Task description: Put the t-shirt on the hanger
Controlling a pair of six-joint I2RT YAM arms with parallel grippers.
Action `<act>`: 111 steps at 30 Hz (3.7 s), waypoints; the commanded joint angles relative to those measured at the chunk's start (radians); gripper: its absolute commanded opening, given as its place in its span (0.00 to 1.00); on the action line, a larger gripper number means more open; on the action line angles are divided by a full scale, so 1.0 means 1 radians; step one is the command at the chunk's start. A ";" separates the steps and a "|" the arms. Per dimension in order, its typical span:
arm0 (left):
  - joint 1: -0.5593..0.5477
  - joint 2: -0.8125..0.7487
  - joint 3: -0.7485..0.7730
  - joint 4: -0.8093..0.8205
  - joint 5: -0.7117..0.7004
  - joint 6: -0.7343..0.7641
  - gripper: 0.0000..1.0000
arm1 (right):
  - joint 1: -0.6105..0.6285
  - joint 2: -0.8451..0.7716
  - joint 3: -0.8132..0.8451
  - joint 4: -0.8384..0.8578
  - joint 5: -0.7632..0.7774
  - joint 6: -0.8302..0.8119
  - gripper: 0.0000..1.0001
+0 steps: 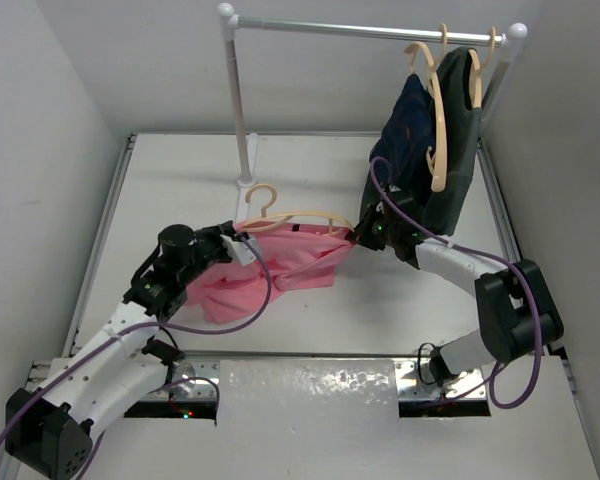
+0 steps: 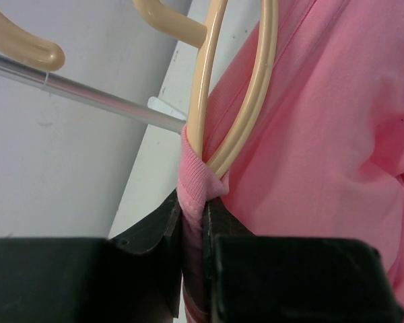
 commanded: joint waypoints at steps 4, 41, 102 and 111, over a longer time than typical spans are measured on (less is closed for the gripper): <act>0.077 -0.024 0.082 0.045 -0.220 0.057 0.00 | -0.115 0.056 0.024 -0.186 0.342 -0.155 0.00; -0.069 0.099 0.093 -0.087 0.148 0.184 0.00 | 0.255 -0.091 0.347 -0.401 0.054 -0.731 0.00; -0.130 0.105 0.310 -0.294 0.122 -0.268 0.38 | 0.297 -0.421 0.189 -0.495 -0.219 -0.905 0.00; -0.130 0.122 0.405 -0.138 0.075 -0.526 0.93 | 0.312 -0.378 0.284 -0.379 -0.020 -0.687 0.00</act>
